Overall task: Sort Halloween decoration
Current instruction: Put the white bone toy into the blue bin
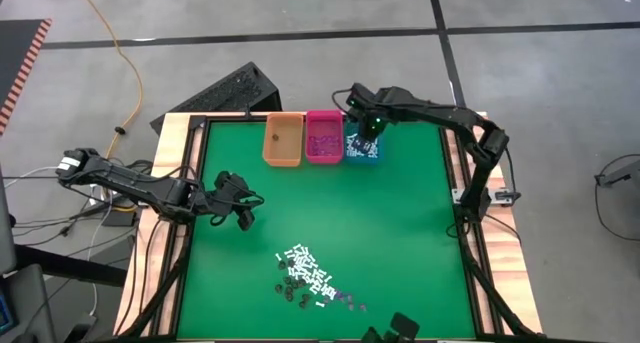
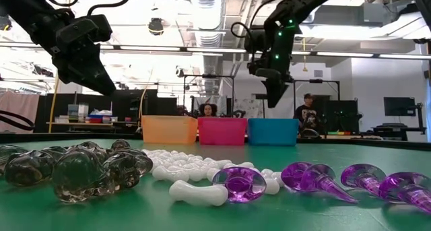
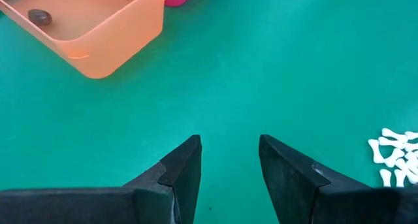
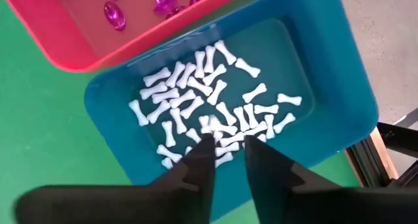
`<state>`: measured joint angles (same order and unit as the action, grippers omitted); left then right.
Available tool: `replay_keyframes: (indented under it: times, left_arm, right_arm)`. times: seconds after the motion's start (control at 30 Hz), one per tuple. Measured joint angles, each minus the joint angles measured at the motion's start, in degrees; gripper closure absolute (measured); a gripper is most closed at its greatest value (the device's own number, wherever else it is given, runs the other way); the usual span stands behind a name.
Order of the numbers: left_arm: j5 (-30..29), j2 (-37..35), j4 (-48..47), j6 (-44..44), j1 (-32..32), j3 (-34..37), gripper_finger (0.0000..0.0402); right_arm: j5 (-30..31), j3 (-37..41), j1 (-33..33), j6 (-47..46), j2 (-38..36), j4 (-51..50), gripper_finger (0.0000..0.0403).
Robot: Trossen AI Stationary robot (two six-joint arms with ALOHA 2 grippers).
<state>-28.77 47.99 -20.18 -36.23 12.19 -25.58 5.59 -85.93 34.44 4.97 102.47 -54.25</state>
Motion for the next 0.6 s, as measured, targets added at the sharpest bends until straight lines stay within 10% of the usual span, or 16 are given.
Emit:
replay_keyframes:
  times: [0.27,0.6]
  left_arm:
    - [-0.02,0.00,0.02,0.00,0.00,0.00,0.0257]
    - [-0.61,0.00,0.08,-0.11,0.00,0.00,0.0257]
  right_arm:
    - [-7.36,-0.02,-5.01,-0.97,0.00,1.06,0.0217]
    - [-2.95,-0.02,-32.42,-7.16,0.00,18.54,0.0228]
